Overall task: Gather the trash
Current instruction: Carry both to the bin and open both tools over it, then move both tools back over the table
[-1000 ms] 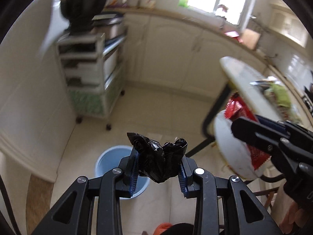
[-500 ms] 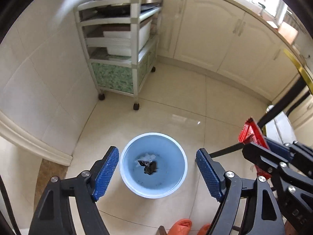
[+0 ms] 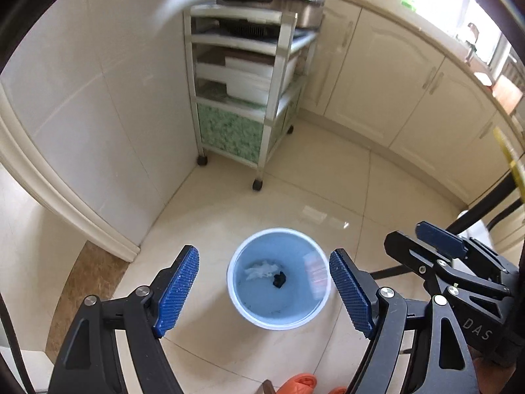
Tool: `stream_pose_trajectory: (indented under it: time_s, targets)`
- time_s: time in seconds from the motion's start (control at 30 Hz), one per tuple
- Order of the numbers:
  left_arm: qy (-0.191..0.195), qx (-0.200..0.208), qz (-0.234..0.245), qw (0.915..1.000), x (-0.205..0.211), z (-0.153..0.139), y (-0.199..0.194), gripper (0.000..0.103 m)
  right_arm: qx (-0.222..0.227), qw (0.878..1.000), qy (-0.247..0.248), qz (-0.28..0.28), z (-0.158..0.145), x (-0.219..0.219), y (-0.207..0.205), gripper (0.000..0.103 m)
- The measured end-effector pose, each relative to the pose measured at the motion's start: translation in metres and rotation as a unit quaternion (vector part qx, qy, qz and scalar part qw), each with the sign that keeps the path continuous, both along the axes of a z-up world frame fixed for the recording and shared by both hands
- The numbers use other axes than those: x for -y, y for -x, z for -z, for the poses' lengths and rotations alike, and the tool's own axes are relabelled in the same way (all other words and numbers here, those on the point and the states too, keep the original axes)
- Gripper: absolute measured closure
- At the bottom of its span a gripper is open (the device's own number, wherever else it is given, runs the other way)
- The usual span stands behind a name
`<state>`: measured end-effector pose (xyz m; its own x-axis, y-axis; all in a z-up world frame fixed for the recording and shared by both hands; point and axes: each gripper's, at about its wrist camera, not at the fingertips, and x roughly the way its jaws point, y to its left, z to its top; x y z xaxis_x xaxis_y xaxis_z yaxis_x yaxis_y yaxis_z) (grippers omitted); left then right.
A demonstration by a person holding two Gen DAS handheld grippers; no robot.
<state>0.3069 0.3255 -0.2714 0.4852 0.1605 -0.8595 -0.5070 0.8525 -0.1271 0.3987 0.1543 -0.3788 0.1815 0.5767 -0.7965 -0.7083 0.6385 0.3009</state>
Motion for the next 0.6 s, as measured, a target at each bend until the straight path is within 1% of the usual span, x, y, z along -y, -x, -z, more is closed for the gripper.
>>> stream_pose_trajectory:
  time_s: [0.1, 0.17, 0.23, 0.27, 0.3, 0.33, 0.4, 0.43, 0.5, 0.53, 0.57, 0.6]
  targets:
    - [-0.008, 0.028, 0.002, 0.9996, 0.015, -0.024, 0.018, 0.024, 0.032, 0.999, -0.011, 0.009, -0.032, 0.015, 0.01, 0.037]
    - [-0.021, 0.048, 0.007, 0.9986, 0.03, -0.044, 0.029, 0.023, 0.062, 0.998, -0.015, 0.025, -0.059, 0.031, 0.016, 0.025]
    - [-0.044, 0.072, 0.015, 0.9963, 0.05, -0.065, 0.038, 0.022, 0.085, 0.995, -0.026, 0.039, -0.087, 0.053, 0.025, 0.021]
    - [-0.054, 0.086, 0.021, 0.9946, 0.061, -0.078, 0.044, 0.019, 0.092, 0.994, -0.03, 0.043, -0.096, 0.058, 0.027, 0.021]
    - [-0.059, 0.099, 0.027, 0.9929, 0.068, -0.089, 0.052, 0.017, 0.11, 0.992, -0.033, 0.056, -0.115, 0.074, 0.034, 0.021]
    - [-0.065, 0.121, 0.036, 0.9899, 0.083, -0.105, 0.058, 0.016, 0.12, 0.99, -0.034, 0.064, -0.124, 0.081, 0.036, 0.018]
    - [-0.077, 0.147, 0.052, 0.9848, 0.105, -0.122, 0.068, 0.013, 0.155, 0.983, -0.043, 0.088, -0.153, 0.113, 0.047, 0.011]
    - [-0.085, 0.165, 0.064, 0.9805, 0.123, -0.136, 0.074, 0.012, 0.168, 0.98, -0.045, 0.1, -0.164, 0.126, 0.051, 0.009]
    - [-0.094, 0.195, 0.085, 0.9727, 0.151, -0.155, 0.083, 0.008, 0.197, 0.971, -0.051, 0.128, -0.187, 0.162, 0.062, 0.007]
    - [-0.098, 0.206, 0.095, 0.969, 0.165, -0.161, 0.088, 0.008, 0.205, 0.967, -0.051, 0.141, -0.194, 0.175, 0.065, 0.004]
    - [-0.102, 0.218, 0.11, 0.9643, 0.181, -0.167, 0.095, 0.007, 0.218, 0.961, -0.052, 0.162, -0.204, 0.198, 0.069, 0.001]
    - [-0.105, 0.228, 0.123, 0.96, 0.197, -0.172, 0.097, 0.005, 0.225, 0.957, -0.053, 0.175, -0.21, 0.213, 0.073, 0.001]
